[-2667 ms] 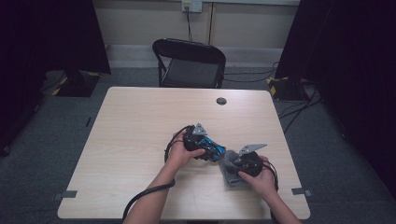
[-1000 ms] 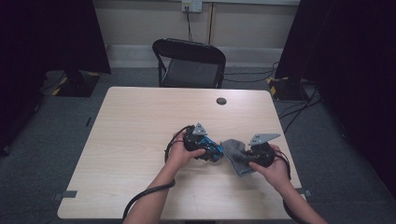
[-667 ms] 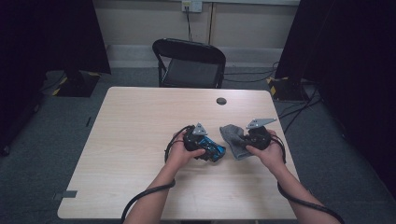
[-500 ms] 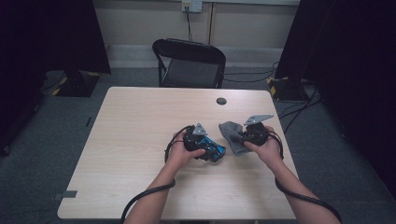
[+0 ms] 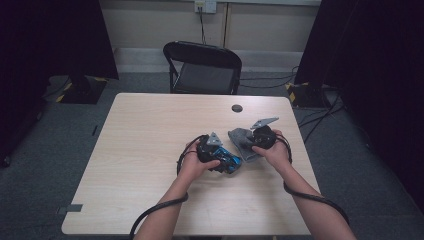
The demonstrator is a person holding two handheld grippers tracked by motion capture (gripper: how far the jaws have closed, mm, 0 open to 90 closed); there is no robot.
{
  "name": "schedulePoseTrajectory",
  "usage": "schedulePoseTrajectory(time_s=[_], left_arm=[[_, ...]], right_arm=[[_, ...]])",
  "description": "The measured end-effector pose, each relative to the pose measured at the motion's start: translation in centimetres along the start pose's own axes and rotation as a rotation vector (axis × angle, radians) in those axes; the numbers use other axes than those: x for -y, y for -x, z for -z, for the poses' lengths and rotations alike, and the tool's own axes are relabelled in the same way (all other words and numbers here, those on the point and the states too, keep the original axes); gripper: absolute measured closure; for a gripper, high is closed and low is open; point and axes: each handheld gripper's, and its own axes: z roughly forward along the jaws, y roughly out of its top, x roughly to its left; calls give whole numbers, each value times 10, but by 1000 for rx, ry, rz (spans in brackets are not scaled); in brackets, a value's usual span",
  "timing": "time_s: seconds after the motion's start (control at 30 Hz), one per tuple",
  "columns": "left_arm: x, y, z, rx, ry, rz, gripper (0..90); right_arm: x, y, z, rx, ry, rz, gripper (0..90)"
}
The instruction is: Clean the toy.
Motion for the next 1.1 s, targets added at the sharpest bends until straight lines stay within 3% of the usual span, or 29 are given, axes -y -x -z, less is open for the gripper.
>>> schedulePoseTrajectory(time_s=[0.03, 0.07, 0.17, 0.23, 0.4, 0.5, 0.53, 0.63, 0.67, 0.7, 0.93, 1.0, 1.03, 1.07, 1.1], left_arm=[[0, 0, 0, 0, 0, 0, 11], [0, 1, 0, 0, 1, 2, 10], [-1, 1, 0, -1, -2, 1, 10], [0, 1, 0, -1, 1, 2, 10], [0, 2, 0, -5, 3, 4, 10], [0, 2, 0, -7, -2, 2, 10], [0, 2, 0, -7, 0, 3, 10], [0, 2, 0, -9, 5, 6, 10], [0, 2, 0, -9, 5, 5, 10], [0, 2, 0, -9, 5, 5, 10], [-1, 1, 0, 1, -3, 4, 10], [-2, 0, 0, 4, -16, 6, 10], [-2, 0, 0, 4, -16, 6, 9], [-3, 0, -1, 5, -21, 7, 9], [-3, 0, -1, 5, -21, 7, 9]], right_arm=[[0, 0, 0, 0, 0, 0, 611], [0, -2, -1, 17, -12, 21, 536], [1, -4, 0, 28, -8, 10, 423], [2, -5, 2, 35, -2, 13, 417], [8, -10, 19, 62, 34, -58, 378], [13, -14, 22, 63, 43, -67, 372], [19, -18, 23, 90, 21, -67, 362], [25, -19, 21, 105, 18, -81, 360], [34, -19, 15, 130, -22, -90, 359], [34, -19, 15, 130, -22, -90, 359], [47, -18, 2, 133, -18, -135, 409], [46, -15, 2, 131, -20, -136, 545], [46, -15, 2, 131, -20, -136, 545], [42, -12, 2, 122, -35, -130, 655], [42, -12, 2, 122, -35, -130, 655]])
